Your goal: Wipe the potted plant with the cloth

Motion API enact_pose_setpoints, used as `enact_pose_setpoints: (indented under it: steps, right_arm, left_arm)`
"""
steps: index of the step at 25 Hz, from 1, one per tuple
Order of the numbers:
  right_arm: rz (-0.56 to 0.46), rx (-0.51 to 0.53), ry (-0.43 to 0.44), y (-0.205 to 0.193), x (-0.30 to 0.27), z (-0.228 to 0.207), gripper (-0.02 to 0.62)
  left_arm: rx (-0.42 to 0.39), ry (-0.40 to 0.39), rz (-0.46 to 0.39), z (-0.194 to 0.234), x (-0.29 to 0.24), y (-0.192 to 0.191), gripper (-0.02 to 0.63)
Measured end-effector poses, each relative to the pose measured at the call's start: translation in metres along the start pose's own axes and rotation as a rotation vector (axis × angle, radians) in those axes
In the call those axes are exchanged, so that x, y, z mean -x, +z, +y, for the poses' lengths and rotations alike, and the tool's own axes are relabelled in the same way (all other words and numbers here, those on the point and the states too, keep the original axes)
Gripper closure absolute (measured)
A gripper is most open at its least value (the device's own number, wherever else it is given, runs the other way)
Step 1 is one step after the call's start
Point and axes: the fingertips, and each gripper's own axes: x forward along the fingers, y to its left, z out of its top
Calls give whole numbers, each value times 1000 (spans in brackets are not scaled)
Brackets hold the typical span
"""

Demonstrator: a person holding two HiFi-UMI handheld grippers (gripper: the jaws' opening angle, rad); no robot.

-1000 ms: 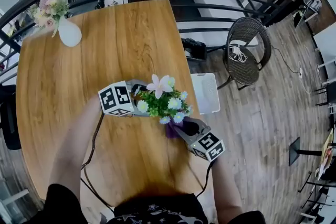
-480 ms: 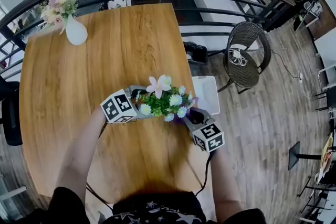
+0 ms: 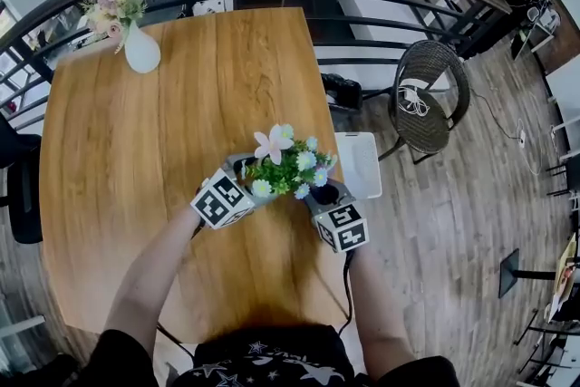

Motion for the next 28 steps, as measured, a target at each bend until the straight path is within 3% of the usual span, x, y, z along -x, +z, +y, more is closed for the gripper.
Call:
enact_pose_setpoints:
  steps: [6, 13, 28]
  right_arm:
    - [13, 17, 22, -3, 1, 16, 514]
    - [14, 10, 23, -9, 5, 30, 514]
    - [38, 44, 10, -20, 11, 43, 514]
  left_arm:
    - [83, 110, -17, -4, -2, 1, 192]
    - [127, 179, -32, -11, -6, -1, 192]
    - [179, 242, -43, -23, -2, -8, 192]
